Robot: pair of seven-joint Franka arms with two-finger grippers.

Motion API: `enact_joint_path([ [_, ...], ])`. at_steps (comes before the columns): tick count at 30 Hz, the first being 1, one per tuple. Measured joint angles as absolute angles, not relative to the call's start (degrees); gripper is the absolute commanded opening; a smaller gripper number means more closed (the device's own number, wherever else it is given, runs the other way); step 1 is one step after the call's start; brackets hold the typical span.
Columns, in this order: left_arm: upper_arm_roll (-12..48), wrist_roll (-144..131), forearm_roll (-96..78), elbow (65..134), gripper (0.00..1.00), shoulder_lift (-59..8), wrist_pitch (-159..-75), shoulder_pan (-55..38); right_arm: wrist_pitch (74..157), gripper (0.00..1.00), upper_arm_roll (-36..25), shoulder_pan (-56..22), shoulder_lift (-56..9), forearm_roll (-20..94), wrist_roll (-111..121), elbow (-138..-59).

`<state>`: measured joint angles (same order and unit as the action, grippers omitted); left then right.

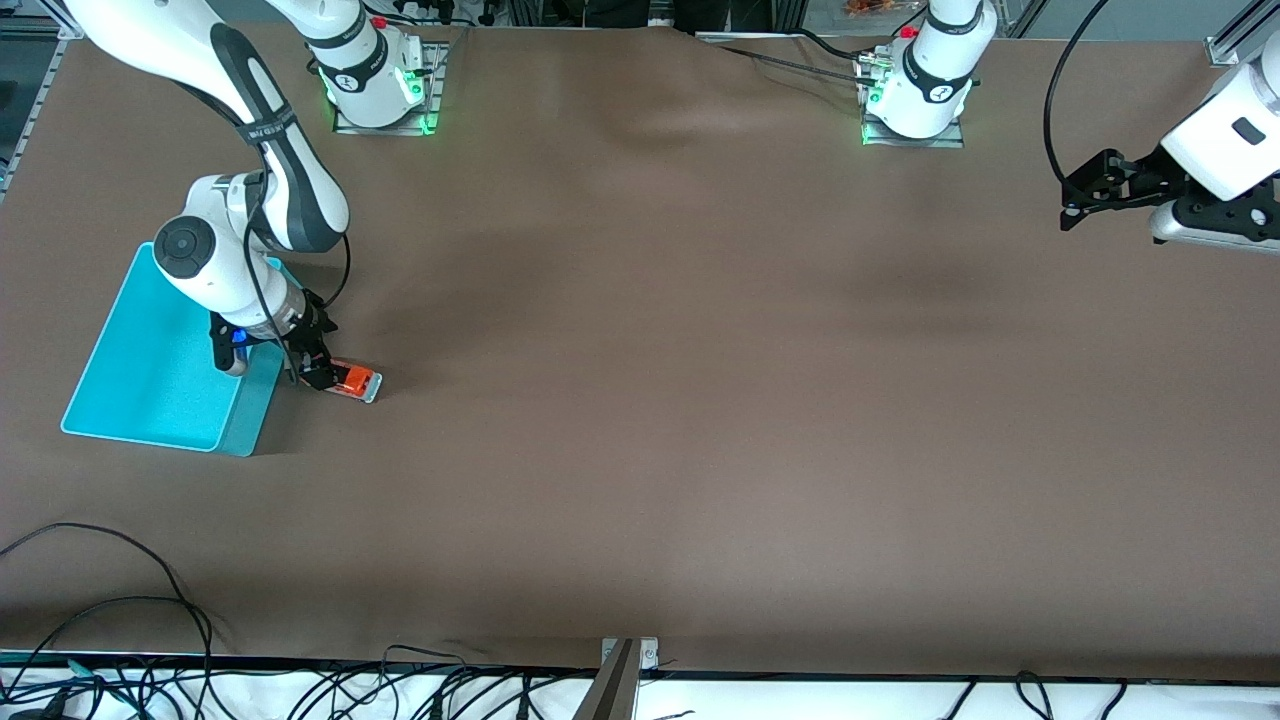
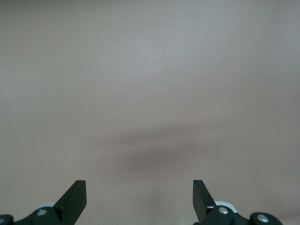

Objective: Wind up bus and store in blue box

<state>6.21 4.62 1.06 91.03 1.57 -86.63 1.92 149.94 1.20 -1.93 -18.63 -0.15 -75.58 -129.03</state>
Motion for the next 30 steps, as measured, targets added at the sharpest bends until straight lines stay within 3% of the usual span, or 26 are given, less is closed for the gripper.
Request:
enact_joint_path([
  [30,6.04,4.61,1.05,91.03,1.00,1.27,-87.03,1.88,155.11,1.00,0.88,-1.19,-20.99,-0.54,-76.82,-127.95],
])
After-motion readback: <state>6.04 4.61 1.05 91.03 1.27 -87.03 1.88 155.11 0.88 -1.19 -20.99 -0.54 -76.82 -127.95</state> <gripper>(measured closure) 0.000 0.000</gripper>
